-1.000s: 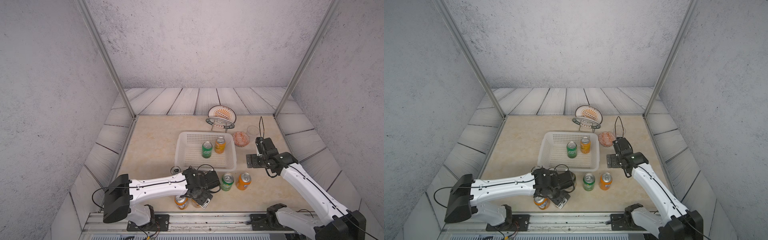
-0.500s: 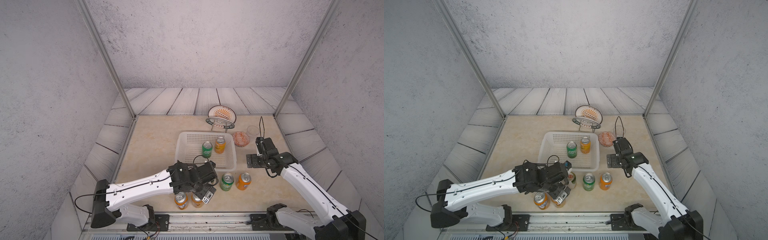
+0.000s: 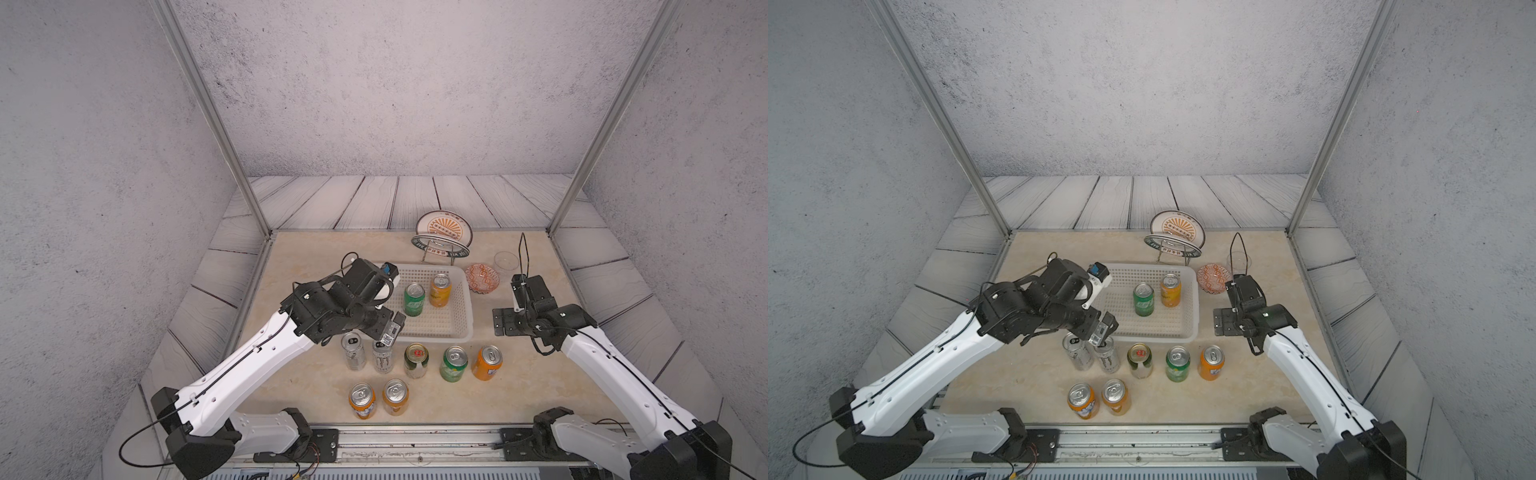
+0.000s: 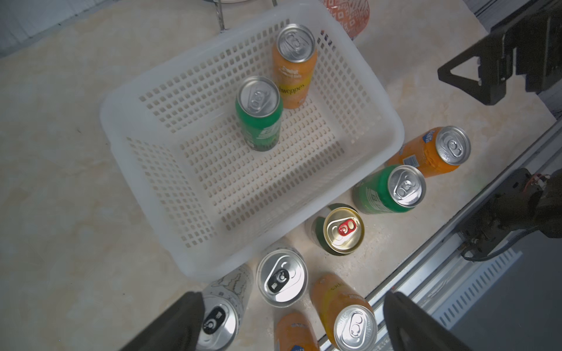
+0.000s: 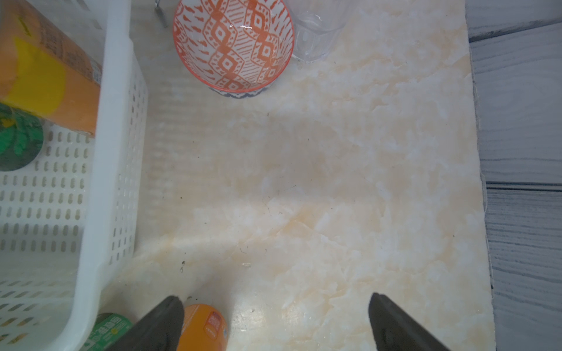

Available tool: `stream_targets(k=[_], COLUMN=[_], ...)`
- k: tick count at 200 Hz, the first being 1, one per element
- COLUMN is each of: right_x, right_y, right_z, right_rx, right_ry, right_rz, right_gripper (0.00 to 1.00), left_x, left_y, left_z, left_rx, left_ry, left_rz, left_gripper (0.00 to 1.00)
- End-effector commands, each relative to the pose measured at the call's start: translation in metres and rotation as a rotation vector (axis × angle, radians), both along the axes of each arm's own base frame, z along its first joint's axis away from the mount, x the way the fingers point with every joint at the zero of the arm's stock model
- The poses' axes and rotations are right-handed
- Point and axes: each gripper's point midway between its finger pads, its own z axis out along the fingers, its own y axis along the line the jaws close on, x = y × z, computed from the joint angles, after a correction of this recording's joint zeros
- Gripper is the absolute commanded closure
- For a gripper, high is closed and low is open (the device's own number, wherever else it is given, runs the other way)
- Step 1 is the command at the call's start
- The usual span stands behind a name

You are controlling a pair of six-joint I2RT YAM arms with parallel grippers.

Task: Take out the drinks from the basket
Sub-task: Pick up the drink from the basket.

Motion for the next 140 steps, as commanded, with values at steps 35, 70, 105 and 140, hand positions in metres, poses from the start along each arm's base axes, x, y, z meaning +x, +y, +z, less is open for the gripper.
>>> stream_targets(k=[35, 70, 105, 140], right_x=[-0.002, -0.001, -0.001, -0.001], right_y=[0.000, 0.000, -0.001, -0.001], right_z=[-0.001, -0.001, 0.001, 0.001], right_rx=[-0.001, 0.000, -0.001, -0.003], right_ry=[0.009, 0.007, -0.003, -0.002], right_rz=[0.007, 0.007, 0.006, 0.005], right_gripper=[0.00, 0.01, 0.01, 0.01], left_x=[0.053, 0.095, 0.131, 0.147], left_y=[0.053, 0.088, 0.135, 0.175], left_z=[0.031, 0.020, -0.002, -0.022], left_rx=[-0.056, -0.097, -0.141, -0.165], left_ry=[-0.138, -0.184, -0.212, -0.226], left_rz=[0.143, 0.281, 0.475, 0.618], left_gripper=[0.01, 0.01, 0.01, 0.01])
